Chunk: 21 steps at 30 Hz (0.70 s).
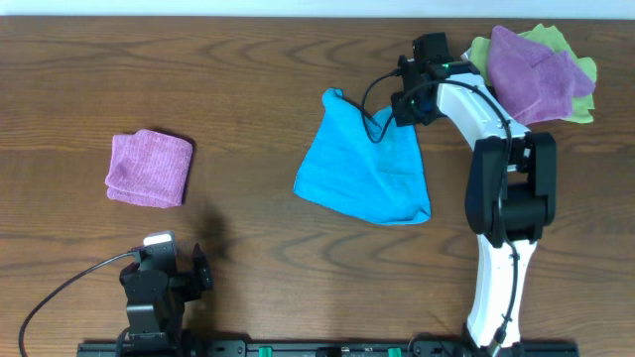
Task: Fold the cloth
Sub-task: 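Pull the blue cloth's corner with the right gripper to flatten it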
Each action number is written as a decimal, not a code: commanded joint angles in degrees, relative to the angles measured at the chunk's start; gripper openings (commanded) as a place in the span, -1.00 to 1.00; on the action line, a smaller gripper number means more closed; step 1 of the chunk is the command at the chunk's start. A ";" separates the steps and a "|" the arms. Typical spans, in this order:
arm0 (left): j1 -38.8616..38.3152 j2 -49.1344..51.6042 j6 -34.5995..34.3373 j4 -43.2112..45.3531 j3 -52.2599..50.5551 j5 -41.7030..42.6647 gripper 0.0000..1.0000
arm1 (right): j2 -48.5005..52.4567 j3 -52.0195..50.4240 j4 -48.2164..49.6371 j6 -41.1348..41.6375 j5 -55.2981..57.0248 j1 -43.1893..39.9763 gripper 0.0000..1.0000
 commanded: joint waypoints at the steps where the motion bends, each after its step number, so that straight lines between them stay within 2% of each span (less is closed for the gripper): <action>1: -0.24 -0.37 0.92 -0.48 -0.87 0.57 0.91 | 0.48 1.36 -0.11 0.96 5.25 0.09 -0.97; 4: -0.24 -0.37 -0.94 -0.48 -0.87 1.20 0.90 | 0.48 2.62 -0.28 1.05 6.99 -0.20 -0.97; 12: -0.24 -0.37 -6.05 -0.09 -0.87 9.33 0.91 | 0.48 6.25 -1.84 3.96 13.62 -1.42 -0.97; 21: -0.24 -0.37 -17.38 -0.07 -0.87 9.66 0.91 | 0.48 7.89 -4.50 7.82 21.31 -2.10 -0.97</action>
